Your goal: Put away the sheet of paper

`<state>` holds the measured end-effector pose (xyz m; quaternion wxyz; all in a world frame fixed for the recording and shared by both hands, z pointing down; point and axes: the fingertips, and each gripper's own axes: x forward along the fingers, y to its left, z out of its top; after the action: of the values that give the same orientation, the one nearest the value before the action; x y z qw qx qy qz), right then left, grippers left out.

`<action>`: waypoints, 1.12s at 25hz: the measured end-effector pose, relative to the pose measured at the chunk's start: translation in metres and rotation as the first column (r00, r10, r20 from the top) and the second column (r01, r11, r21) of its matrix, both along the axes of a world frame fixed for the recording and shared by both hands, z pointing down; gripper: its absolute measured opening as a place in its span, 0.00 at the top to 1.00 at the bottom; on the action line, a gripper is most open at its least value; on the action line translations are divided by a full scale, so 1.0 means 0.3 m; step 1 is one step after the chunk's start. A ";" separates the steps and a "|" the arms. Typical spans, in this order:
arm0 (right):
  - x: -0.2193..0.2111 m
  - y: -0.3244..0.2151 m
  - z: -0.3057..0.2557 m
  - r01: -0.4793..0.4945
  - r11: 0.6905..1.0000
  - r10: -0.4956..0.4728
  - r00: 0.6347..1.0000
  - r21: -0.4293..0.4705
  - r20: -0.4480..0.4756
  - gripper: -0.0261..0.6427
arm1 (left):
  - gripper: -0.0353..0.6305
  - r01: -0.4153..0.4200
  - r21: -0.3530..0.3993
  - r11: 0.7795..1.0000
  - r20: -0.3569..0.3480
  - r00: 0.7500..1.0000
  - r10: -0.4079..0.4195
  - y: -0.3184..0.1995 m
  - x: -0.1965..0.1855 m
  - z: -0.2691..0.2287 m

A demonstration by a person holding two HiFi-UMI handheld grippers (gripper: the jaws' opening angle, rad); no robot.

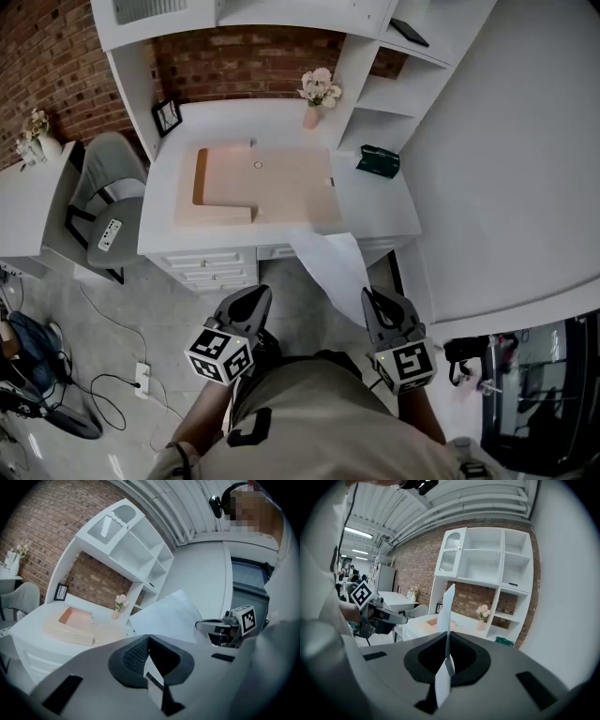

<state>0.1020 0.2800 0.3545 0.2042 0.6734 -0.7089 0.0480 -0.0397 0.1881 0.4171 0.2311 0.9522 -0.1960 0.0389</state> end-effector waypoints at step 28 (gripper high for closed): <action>0.336 -0.402 0.080 0.149 0.988 -0.143 0.983 -0.044 0.115 0.92 | 0.92 0.129 -0.018 0.991 0.082 0.988 -0.127 -0.239 0.272 0.001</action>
<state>0.2026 0.1595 0.3786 0.1850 0.6101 -0.7653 0.0891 0.0418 0.1165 0.4175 0.2361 0.9325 -0.2654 0.0648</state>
